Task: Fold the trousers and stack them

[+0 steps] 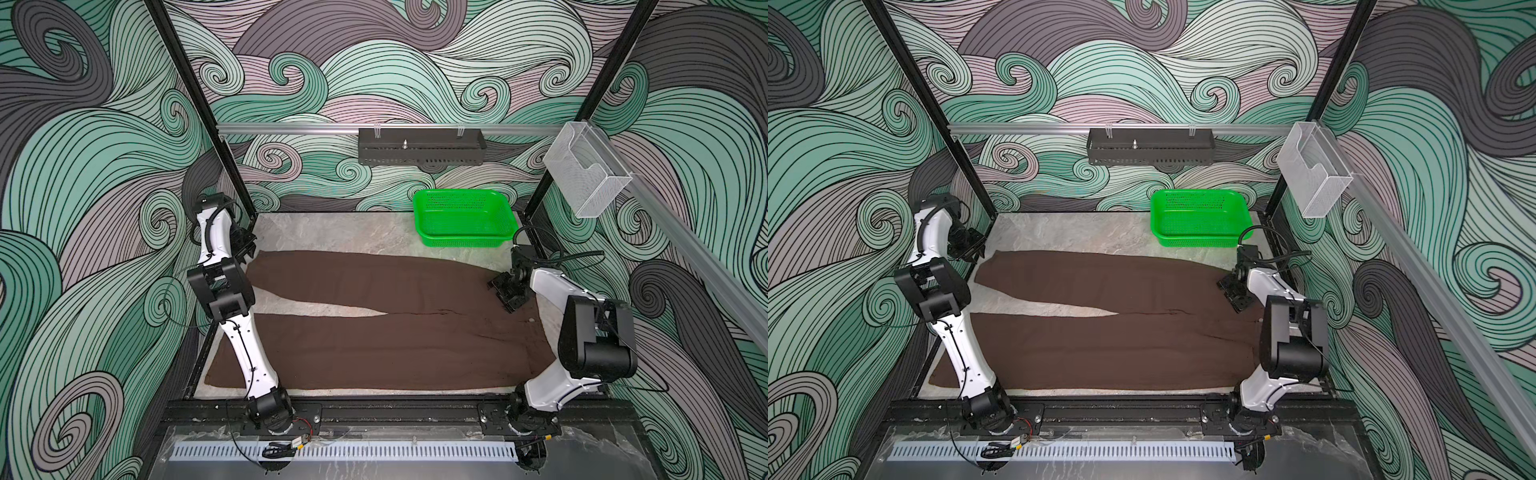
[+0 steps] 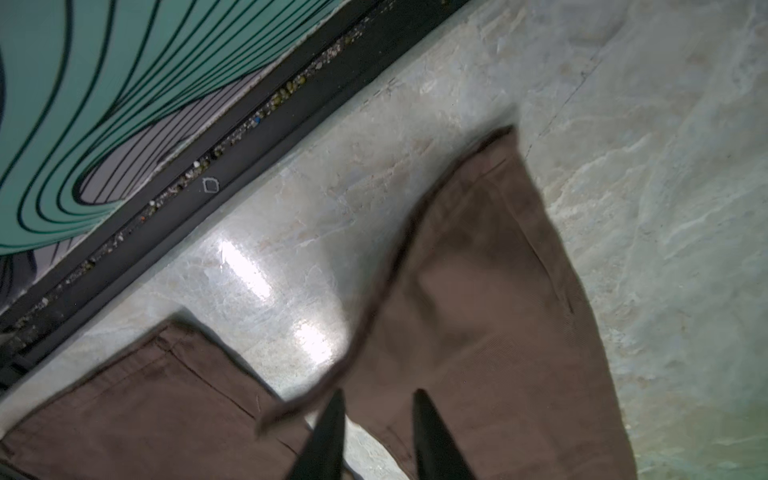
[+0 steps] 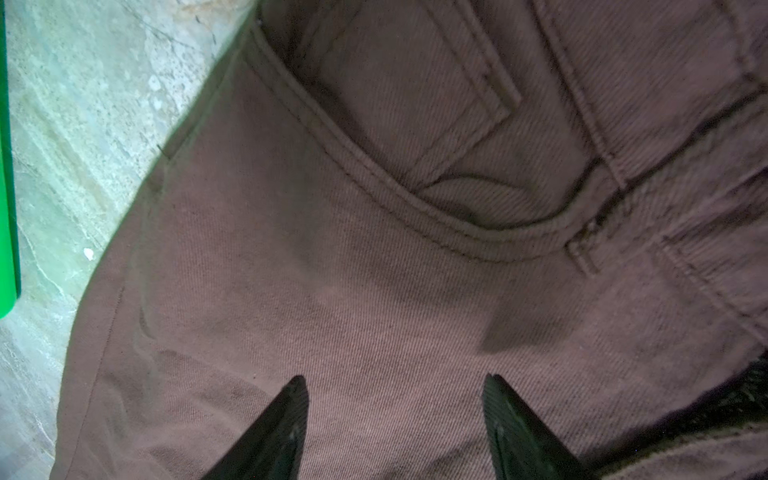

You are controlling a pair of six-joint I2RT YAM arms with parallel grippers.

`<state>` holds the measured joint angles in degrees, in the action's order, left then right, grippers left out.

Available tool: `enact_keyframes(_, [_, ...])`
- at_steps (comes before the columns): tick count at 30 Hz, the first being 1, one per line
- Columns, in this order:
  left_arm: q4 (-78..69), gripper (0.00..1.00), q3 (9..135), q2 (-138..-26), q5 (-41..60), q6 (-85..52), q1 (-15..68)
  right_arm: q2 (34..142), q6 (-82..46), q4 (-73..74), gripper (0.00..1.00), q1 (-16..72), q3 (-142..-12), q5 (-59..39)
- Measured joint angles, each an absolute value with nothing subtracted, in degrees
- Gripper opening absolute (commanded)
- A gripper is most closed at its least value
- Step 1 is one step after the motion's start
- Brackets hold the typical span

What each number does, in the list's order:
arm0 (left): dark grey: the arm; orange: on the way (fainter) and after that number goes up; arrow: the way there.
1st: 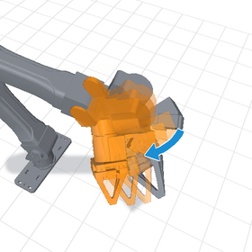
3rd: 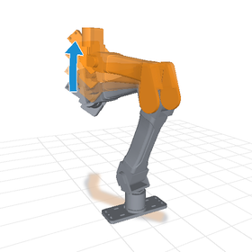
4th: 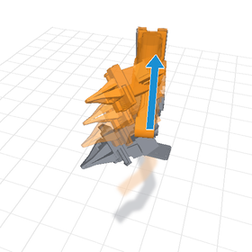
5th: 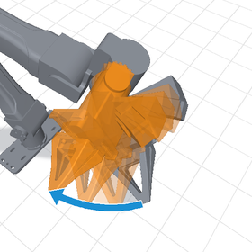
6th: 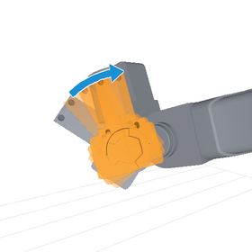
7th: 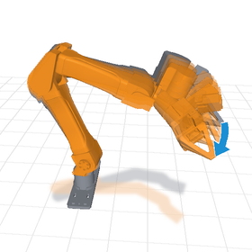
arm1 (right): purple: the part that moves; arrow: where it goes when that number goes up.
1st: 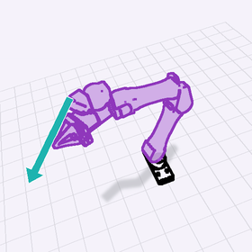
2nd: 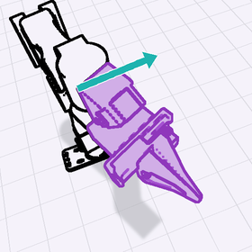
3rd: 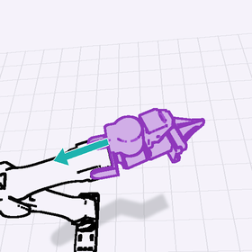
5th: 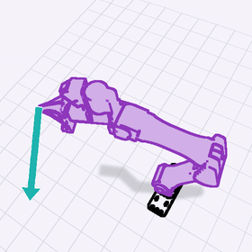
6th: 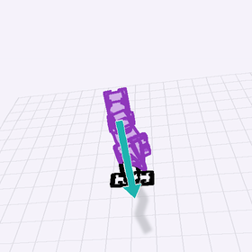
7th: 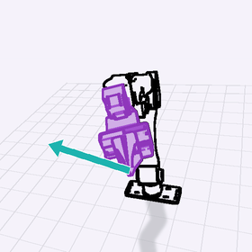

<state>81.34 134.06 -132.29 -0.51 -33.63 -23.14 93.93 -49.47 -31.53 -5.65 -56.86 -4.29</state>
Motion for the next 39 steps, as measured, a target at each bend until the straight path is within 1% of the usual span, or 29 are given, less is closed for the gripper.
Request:
enact_keyframes(4, [83.7,0.47,135.2,-132.0,-1.0,-32.5,-23.1,93.0,-49.1,-32.4,0.69,-5.7,-56.9,-3.8])
enact_keyframes(6, [83.5,0.47,133.6,-131.3,0.0,-31.9,-23.1,92.8,-48.8,-32.8,0.69,-5.7,-57.1,-3.7])
enact_keyframes(11, [81.1,0.45,123.6,-128.6,7.3,-30.6,-22.3,93.1,-48.4,-33.5,0.67,-6.2,-58.8,-3.8])
enact_keyframes(16, [78.4,0.45,121.2,-128.8,13.8,-30.4,-21.2,94.1,-48.2,-33.7,0.67,-9.7,-62.7,-3.9])
enact_keyframes(21, [76.3,0.45,124.9,-128.9,17.3,-31.1,-20.9,97.4,-48.4,-35.0,0.67,-14.2,-70.4,-3.7])
enact_keyframes(28, [75.0,0.45,135.3,-131.8,19.0,-33.1,-20.9,109.5,-48.0,-37.7,0.67,-17.7,-83.7,-3.5])
enact_keyframes(39, [75.1,0.46,138.3,-136.4,18.7,-34.1,-20.9,116.1,-47.6,-42.5,0.65,-18.0,-86.3,-5.5])
